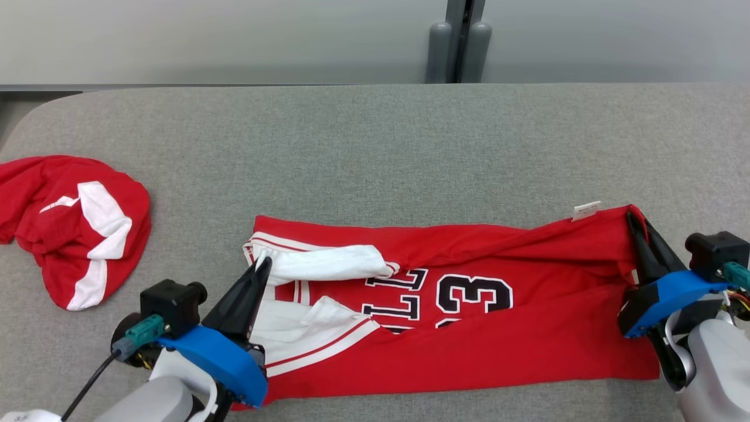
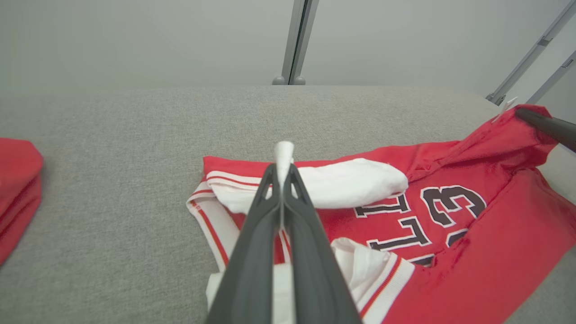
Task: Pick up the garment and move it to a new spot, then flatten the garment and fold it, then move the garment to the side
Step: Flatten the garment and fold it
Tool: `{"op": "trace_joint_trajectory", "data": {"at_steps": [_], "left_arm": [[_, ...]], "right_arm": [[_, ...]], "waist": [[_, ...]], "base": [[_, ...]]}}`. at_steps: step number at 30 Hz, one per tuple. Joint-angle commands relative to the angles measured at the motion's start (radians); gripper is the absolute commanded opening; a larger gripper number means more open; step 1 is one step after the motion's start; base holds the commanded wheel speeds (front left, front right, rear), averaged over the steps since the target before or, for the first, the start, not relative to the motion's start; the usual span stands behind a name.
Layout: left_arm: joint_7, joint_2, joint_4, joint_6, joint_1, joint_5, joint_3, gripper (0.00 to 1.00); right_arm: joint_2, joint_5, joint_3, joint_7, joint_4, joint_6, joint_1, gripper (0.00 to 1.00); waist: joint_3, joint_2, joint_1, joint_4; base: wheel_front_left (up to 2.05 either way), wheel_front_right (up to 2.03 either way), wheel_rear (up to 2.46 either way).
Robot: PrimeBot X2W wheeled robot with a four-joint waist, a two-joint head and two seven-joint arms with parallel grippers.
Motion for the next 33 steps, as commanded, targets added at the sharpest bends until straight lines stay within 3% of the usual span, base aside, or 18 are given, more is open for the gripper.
{"op": "trace_joint_trajectory", "data": {"at_steps": [1, 7, 8, 9, 10, 20, 26, 33], "left_arm": [[-0.008, 0.001, -0.011, 0.008, 0.019, -0.009, 0.004, 0.00], [-0.017, 0.008, -0.019, 0.024, 0.075, -0.023, 0.016, 0.00], [-0.017, 0.004, -0.019, 0.026, 0.081, -0.027, 0.020, 0.00], [-0.019, 0.002, -0.019, 0.027, 0.087, -0.024, 0.021, 0.36], [-0.021, -0.001, -0.018, 0.031, 0.093, -0.020, 0.022, 1.00], [-0.032, -0.046, -0.018, 0.053, 0.128, 0.032, 0.103, 1.00], [-0.032, -0.105, -0.059, 0.075, 0.181, 0.169, 0.285, 1.00], [-0.032, -0.206, -0.092, 0.048, 0.254, 0.325, 0.489, 1.00]], "right_arm": [[0.001, -0.005, -0.009, -0.006, -0.018, 0.000, 0.027, 0.00], [0.028, -0.022, -0.049, -0.008, -0.108, 0.000, 0.112, 0.00], [0.032, -0.024, -0.060, -0.008, -0.121, 0.000, 0.127, 0.24], [0.037, -0.026, -0.068, -0.008, -0.132, 0.000, 0.141, 0.49], [0.044, -0.024, -0.079, -0.008, -0.143, 0.000, 0.152, 1.00], [0.078, -0.047, -0.149, -0.007, -0.275, 0.000, 0.224, 1.00], [0.087, -0.038, -0.178, -0.006, -0.311, 0.000, 0.225, 1.00], [0.106, -0.004, -0.208, 0.048, -0.242, 0.000, 0.189, 1.00]], "waist": [[-0.004, 0.0000, 0.0001, 0.004], [-0.018, 0.0000, 0.0001, 0.012], [-0.019, 0.0000, 0.0001, 0.014], [-0.021, 0.0000, 0.0001, 0.016], [-0.022, 0.0000, 0.0001, 0.016], [-0.039, 0.0000, 0.0001, 0.009], [-0.045, 0.0000, 0.0001, 0.005], [-0.044, 0.0000, 0.0001, 0.009]], "base": [[0.00, 0.00, 0.00], [0.00, 0.00, 0.00], [0.00, 0.00, 0.00], [0.00, 0.00, 0.00], [0.00, 0.00, 0.00], [0.00, 0.00, 0.00], [0.00, 0.00, 0.00], [0.00, 0.00, 0.00]]}}
